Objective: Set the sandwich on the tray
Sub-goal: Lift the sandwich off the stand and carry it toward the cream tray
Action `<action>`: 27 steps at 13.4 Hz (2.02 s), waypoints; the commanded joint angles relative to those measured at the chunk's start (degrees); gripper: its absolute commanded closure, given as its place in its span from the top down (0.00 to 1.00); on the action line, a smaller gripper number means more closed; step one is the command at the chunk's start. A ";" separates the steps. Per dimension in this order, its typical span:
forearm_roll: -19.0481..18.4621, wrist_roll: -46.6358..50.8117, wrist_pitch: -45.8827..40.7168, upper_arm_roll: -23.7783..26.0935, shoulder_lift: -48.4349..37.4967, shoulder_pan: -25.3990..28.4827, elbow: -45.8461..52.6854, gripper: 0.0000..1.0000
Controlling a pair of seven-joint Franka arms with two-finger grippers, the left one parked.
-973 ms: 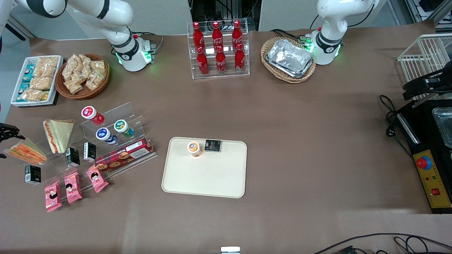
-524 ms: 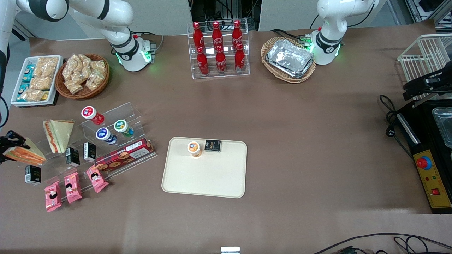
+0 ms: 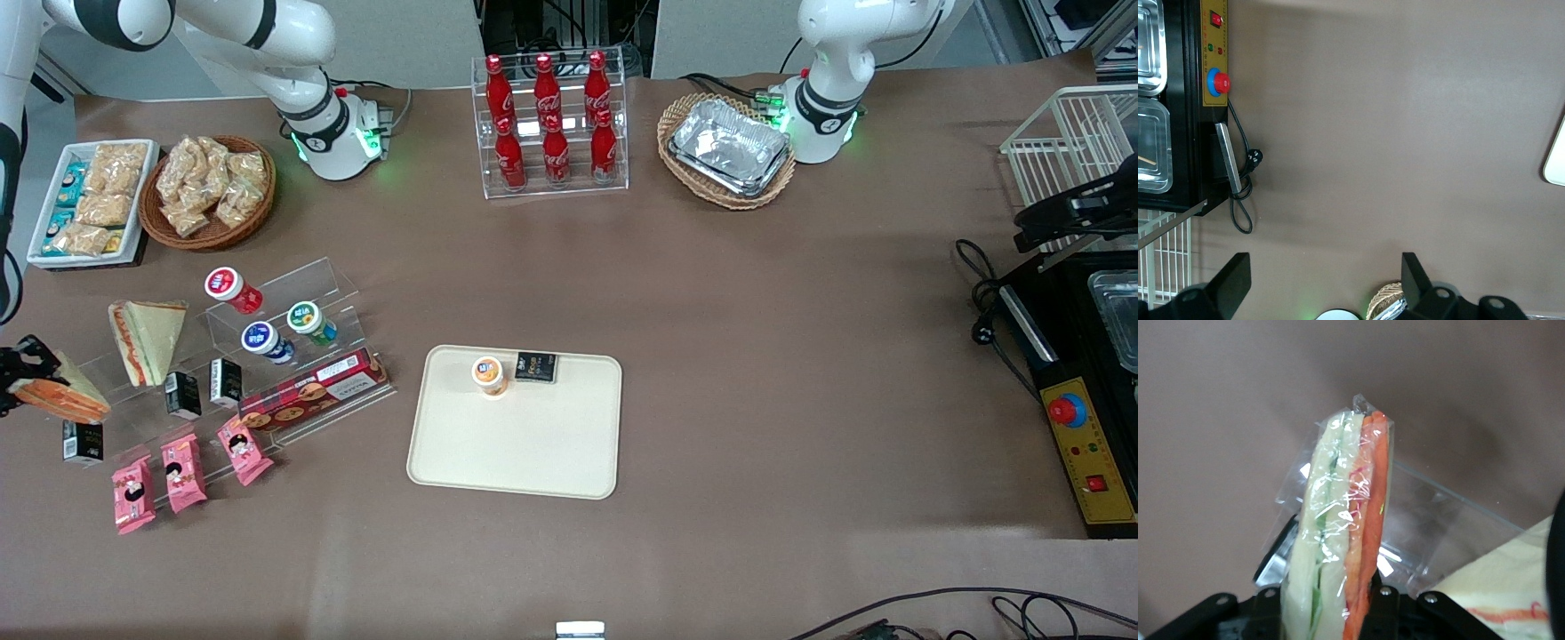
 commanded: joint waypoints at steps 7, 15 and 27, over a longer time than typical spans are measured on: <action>1.42 -3.83 -8.23 -0.17 -13.57 11.92 0.57 0.15; 0.45 12.86 -7.89 -0.26 -12.00 33.02 2.15 0.09; 0.98 38.35 8.98 -0.26 10.74 49.57 15.92 0.09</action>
